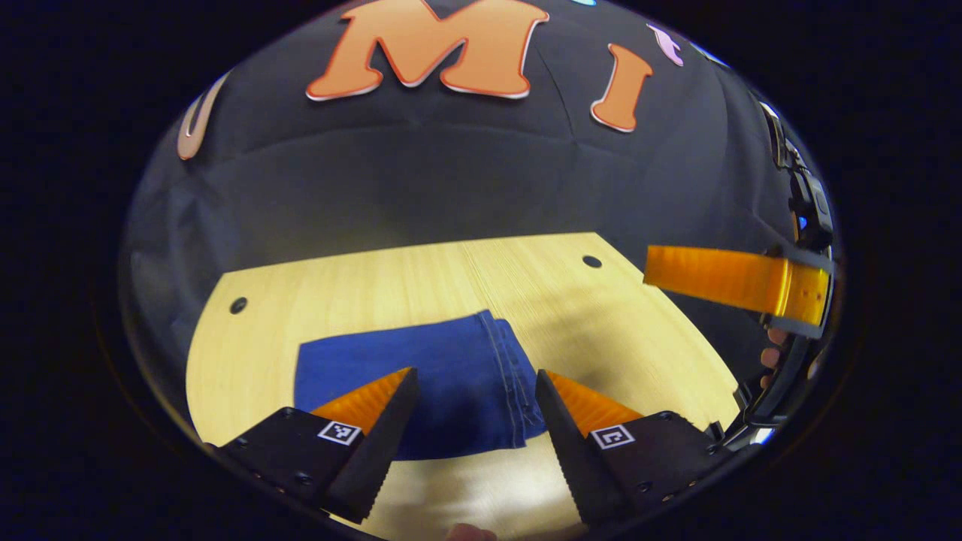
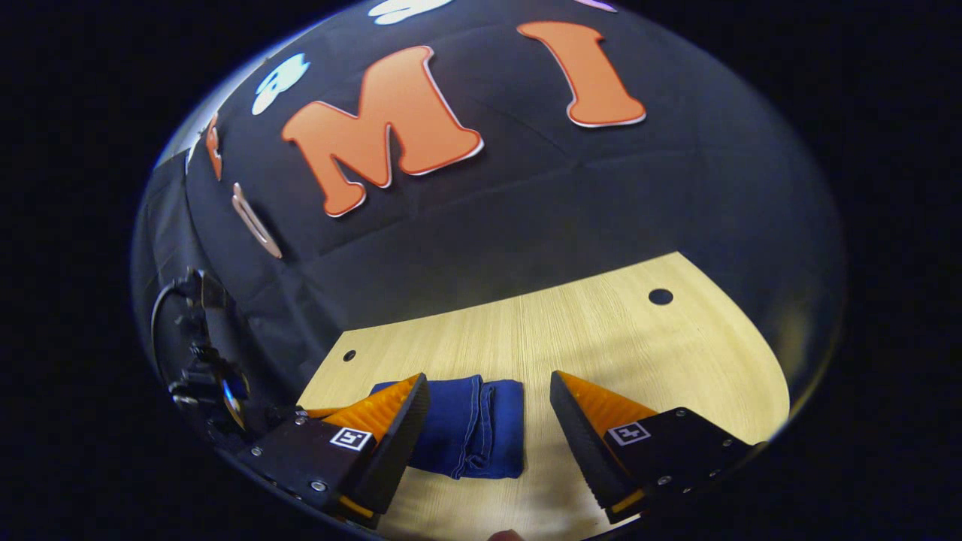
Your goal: Grasp the waist and the cuffs of the jeans and fold them to make the two legs overlap; first hold the waist and fold one-third of the jeans toward the cuffs, then hold the cuffs and fold the remaining one-third in the same direction to finish folding.
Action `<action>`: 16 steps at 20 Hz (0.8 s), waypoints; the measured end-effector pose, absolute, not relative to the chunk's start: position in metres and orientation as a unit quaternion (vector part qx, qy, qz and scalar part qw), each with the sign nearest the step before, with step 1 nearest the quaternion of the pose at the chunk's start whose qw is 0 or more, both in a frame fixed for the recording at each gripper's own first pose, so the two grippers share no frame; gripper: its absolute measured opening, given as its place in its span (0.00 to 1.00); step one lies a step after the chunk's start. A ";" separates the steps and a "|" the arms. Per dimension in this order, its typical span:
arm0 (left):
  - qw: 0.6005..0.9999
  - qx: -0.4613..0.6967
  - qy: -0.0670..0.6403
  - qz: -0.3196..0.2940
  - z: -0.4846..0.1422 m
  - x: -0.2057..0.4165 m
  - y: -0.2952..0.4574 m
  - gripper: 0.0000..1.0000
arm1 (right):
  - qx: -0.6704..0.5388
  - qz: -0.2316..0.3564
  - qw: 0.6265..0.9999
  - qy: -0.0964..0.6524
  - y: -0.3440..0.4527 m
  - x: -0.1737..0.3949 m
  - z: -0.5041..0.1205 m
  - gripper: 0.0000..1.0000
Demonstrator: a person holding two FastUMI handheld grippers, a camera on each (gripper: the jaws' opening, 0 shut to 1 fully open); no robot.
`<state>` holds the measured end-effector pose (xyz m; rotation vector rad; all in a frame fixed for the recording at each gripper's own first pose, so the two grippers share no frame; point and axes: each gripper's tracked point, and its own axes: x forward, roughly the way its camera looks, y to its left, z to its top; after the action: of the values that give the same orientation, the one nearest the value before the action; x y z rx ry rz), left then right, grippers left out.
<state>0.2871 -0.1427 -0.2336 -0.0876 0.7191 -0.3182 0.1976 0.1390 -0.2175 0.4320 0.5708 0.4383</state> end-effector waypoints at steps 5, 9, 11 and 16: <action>0.954 -0.053 0.272 -0.111 -0.196 0.283 -0.097 0.95 | 0.179 0.205 0.933 0.238 0.139 0.176 -0.194 0.98; 0.967 -0.055 0.224 -0.105 -0.166 0.269 -0.074 0.95 | 0.184 0.186 0.946 0.193 0.136 0.152 -0.156 1.00; 0.971 -0.048 0.211 -0.100 -0.147 0.247 -0.053 0.95 | 0.184 0.179 0.950 0.178 0.140 0.137 -0.140 0.97; 0.986 -0.036 0.148 -0.071 -0.098 0.203 -0.007 0.95 | 0.164 0.179 0.963 0.114 0.155 0.094 -0.097 0.97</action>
<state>0.2030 -0.0072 -0.0983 -0.0725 0.2976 -0.1436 0.0941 0.1548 -0.0972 0.3316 0.2299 0.3620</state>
